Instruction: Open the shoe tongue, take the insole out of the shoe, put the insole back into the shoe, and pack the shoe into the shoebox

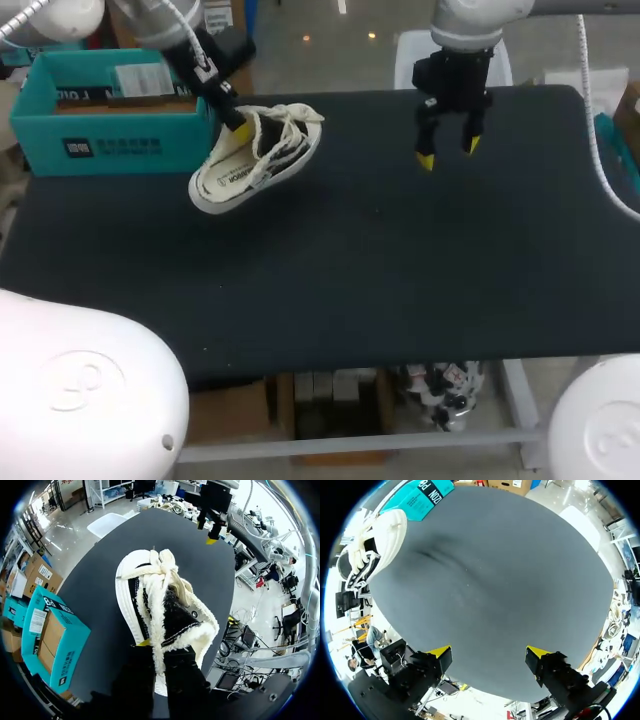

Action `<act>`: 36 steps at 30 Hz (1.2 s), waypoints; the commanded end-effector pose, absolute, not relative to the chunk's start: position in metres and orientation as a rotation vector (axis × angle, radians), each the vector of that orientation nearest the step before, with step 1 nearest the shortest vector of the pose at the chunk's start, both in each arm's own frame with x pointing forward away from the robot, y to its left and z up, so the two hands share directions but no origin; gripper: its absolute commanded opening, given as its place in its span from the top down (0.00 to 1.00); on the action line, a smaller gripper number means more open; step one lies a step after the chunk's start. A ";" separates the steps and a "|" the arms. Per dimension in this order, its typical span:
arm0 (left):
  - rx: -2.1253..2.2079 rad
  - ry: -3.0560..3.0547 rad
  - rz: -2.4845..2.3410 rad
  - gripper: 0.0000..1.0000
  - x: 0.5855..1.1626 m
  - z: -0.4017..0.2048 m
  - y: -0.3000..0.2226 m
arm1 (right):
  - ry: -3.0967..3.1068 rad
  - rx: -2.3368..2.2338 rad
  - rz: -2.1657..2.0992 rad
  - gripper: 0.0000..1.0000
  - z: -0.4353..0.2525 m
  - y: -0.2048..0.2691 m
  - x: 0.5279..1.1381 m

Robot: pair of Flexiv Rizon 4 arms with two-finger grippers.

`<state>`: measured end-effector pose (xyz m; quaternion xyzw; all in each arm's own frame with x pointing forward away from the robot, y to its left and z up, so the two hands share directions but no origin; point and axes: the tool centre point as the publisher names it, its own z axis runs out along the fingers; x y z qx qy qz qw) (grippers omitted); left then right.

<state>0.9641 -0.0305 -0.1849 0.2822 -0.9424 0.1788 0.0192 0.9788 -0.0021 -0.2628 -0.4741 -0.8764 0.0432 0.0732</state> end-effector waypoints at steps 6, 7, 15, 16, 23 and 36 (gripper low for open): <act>0.873 -2.921 0.533 1.00 0.966 -0.181 -0.032 | -2.386 -1.260 0.679 0.00 -0.262 0.000 0.983; 0.873 -2.921 0.533 1.00 0.966 -0.181 -0.032 | -2.386 -1.260 0.679 0.00 -0.262 0.000 0.983; 0.630 -3.016 0.561 1.00 1.005 -0.175 0.022 | -2.386 -1.260 0.679 0.00 -0.262 0.000 0.983; 0.690 -3.021 0.535 1.00 1.010 -0.172 0.028 | -2.386 -1.260 0.679 0.00 -0.262 0.000 0.983; 0.627 -3.081 0.560 1.00 1.033 -0.143 0.074 | -2.523 -1.252 0.513 0.00 -0.248 -0.013 0.987; 0.419 -3.088 0.574 1.00 1.057 -0.131 0.136 | -2.716 -1.140 0.217 0.00 -0.244 -0.008 0.995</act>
